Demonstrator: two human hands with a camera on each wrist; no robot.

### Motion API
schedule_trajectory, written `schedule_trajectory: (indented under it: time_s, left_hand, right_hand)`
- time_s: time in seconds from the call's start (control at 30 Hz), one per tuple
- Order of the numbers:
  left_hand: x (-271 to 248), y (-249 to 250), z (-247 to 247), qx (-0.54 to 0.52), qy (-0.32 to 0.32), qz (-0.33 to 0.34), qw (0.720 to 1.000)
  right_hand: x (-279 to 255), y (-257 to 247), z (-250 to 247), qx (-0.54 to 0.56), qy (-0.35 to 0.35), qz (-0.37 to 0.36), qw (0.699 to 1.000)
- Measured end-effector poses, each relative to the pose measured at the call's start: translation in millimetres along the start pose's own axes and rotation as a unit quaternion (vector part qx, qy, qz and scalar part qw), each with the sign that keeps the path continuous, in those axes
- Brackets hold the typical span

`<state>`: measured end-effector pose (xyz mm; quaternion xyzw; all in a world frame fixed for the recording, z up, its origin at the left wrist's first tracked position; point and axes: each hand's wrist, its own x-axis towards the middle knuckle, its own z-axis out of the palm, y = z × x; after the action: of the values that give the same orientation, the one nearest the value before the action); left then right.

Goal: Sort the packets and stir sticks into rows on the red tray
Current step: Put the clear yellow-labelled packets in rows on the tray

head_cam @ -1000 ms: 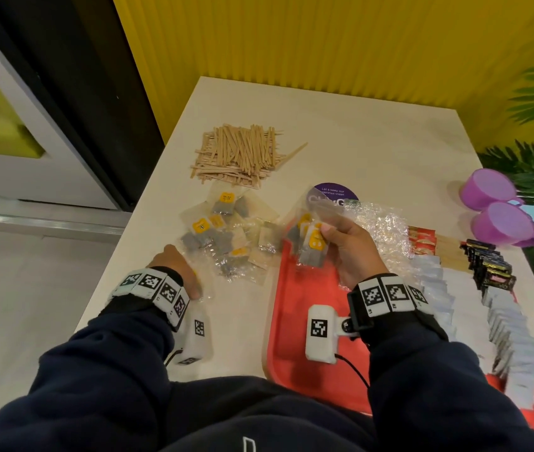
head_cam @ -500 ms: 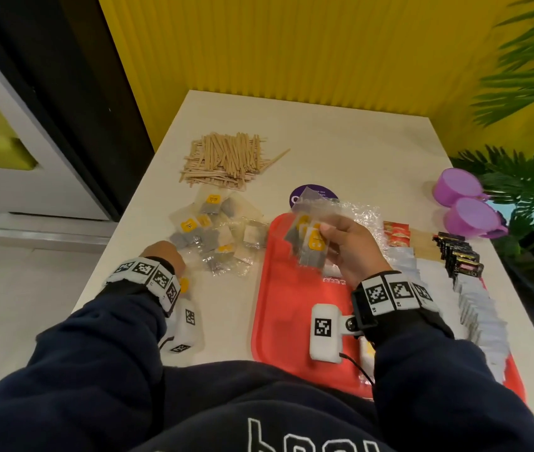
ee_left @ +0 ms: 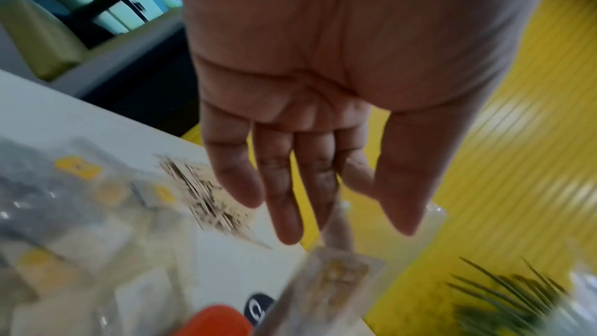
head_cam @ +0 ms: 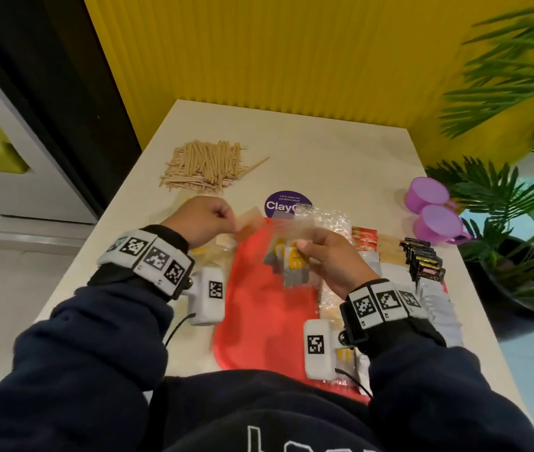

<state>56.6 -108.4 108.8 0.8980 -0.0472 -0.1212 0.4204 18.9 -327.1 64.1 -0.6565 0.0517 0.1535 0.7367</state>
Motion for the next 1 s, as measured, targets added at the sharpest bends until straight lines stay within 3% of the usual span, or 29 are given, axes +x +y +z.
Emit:
schedule_trajectory:
  time_s: [0.17,0.33,0.47,0.6,0.8,0.9,1.0]
  left_hand:
    - [8.1,16.2,51.0,-0.113,-0.075,0.004,0.991]
    - [-2.4,10.6,72.2,-0.285,-0.062,-0.038,0.956]
    - [-7.0,-7.1,85.9,-0.244,-0.039,-0.007,0.969]
    - [-0.6,-32.9,91.3,-0.139,-0.018,-0.021,0.99]
    - [5.1,-62.9,102.4,-0.098,-0.005,-0.052,0.994]
    - [6.4,-63.5,104.1,-0.133,-0.024,-0.04,0.99]
    - [7.9,-66.8,105.9,-0.138,-0.045,-0.023,0.989]
  right_hand:
    - [4.4,13.9,3.3,0.007,0.006,-0.012,1.0]
    - [15.6,29.1,10.1,0.019,0.039,-0.051,0.998]
    - [23.9,34.6,21.5,0.039,0.076,-0.072,0.994]
    - [32.7,46.4,36.3,0.028,0.107,-0.06,0.992]
    - [29.0,65.1,46.5,-0.116,0.036,0.03,0.992]
    - [30.4,71.0,46.1,-0.07,0.008,0.02,0.997]
    - [24.6,66.0,45.4,-0.047,0.025,0.001,0.999]
